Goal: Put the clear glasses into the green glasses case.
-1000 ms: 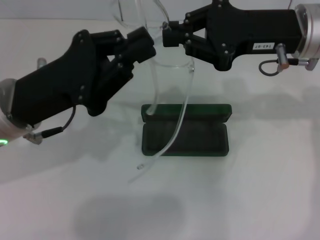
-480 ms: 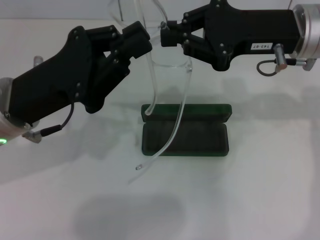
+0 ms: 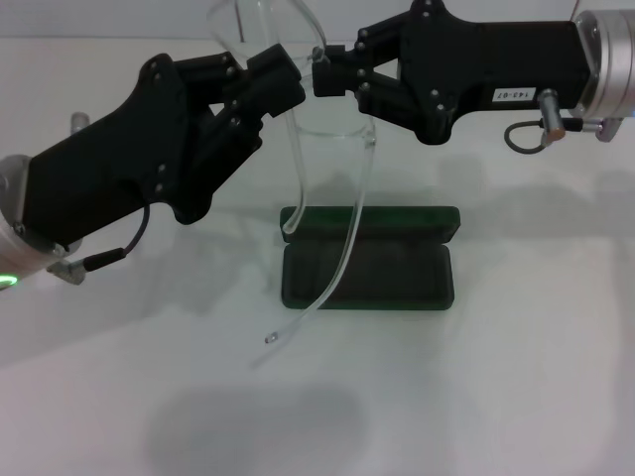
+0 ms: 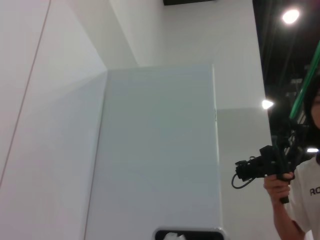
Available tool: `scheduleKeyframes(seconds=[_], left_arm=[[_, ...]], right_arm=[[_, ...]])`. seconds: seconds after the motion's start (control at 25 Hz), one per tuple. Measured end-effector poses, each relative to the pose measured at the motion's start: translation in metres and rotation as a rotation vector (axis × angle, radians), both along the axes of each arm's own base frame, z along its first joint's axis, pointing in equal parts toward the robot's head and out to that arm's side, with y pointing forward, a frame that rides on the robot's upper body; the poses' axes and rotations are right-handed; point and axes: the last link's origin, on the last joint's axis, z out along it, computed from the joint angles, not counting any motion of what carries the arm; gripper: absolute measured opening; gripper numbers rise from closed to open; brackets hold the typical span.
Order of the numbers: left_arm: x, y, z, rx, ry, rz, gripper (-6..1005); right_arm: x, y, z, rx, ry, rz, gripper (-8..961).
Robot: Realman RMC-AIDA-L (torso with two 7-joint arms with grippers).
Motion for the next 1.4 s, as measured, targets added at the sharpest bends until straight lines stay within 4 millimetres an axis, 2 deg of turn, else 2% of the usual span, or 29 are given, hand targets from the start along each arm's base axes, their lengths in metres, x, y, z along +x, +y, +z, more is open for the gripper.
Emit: scheduleKeyframes(seconds=[1.4], left_arm=[[-0.0022,0.0039,-0.0064,0.047,0.008,0.026,98]], right_arm=[[-0.0025,-0.0041,-0.0026,-0.023,0.005,0.018,59]])
